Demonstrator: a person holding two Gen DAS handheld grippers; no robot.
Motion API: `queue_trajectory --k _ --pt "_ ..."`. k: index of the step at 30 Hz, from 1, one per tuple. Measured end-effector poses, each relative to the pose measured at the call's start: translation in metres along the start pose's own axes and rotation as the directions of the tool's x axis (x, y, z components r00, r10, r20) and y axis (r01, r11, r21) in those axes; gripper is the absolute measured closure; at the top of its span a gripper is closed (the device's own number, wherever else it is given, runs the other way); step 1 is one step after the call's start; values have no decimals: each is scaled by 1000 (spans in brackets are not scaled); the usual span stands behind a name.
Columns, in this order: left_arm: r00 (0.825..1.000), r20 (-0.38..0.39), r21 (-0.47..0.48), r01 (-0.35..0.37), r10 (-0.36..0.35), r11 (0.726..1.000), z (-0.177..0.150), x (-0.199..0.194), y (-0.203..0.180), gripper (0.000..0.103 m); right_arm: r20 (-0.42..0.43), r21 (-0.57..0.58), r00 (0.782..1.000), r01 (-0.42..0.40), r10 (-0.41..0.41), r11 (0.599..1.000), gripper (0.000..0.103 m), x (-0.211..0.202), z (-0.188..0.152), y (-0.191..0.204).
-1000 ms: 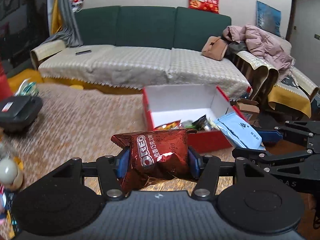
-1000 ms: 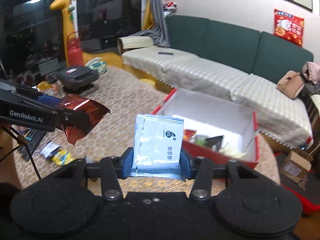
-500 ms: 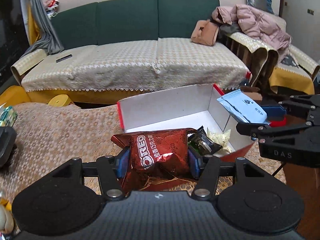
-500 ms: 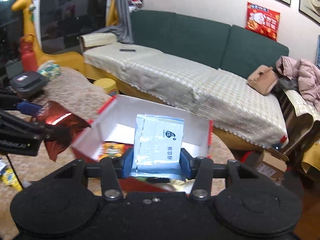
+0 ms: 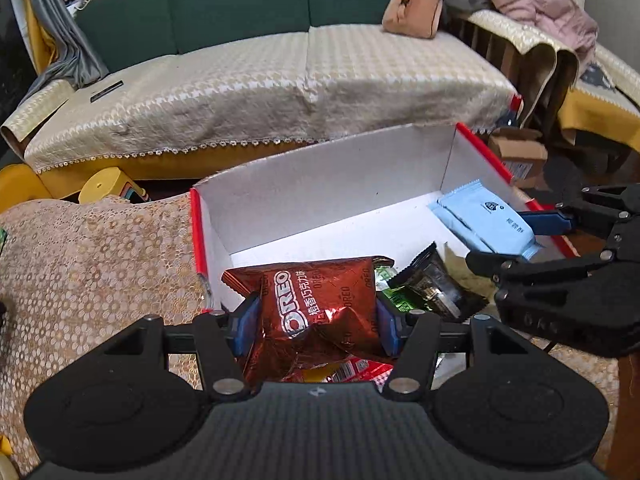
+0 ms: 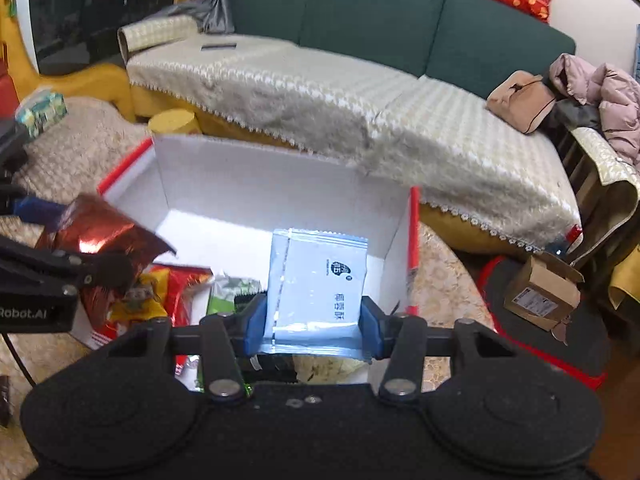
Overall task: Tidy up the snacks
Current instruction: 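Carry the Oreo bag and pale blue packet into the red box and release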
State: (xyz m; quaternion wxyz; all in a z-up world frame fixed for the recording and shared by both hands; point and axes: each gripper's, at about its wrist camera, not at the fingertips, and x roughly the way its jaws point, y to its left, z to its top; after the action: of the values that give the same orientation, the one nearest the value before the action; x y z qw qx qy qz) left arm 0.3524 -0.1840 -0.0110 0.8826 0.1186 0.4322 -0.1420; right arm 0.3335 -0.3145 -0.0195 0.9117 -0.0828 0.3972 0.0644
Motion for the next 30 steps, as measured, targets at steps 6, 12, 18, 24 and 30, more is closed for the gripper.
queue_trajectory --k 6,12,18,24,30 --pt "999 -41 16 -11 11 1000 0 19 -4 45 -42 -30 999 13 -14 999 55 16 -6 7" --pt "998 -61 19 -8 9 1000 -2 28 -6 44 -64 -34 998 20 -22 999 55 26 -9 4" --pt "999 -44 2 3 -3 1000 -3 19 -5 39 -56 -9 998 7 -7 1000 55 20 -12 0" --pt "1000 -5 -16 13 -13 1000 -3 -5 -4 34 -18 29 1000 -21 22 999 54 -1 -13 -4" --pt "999 37 -37 21 -20 999 -7 -36 0 29 27 46 998 -51 50 998 53 -31 -14 -3"
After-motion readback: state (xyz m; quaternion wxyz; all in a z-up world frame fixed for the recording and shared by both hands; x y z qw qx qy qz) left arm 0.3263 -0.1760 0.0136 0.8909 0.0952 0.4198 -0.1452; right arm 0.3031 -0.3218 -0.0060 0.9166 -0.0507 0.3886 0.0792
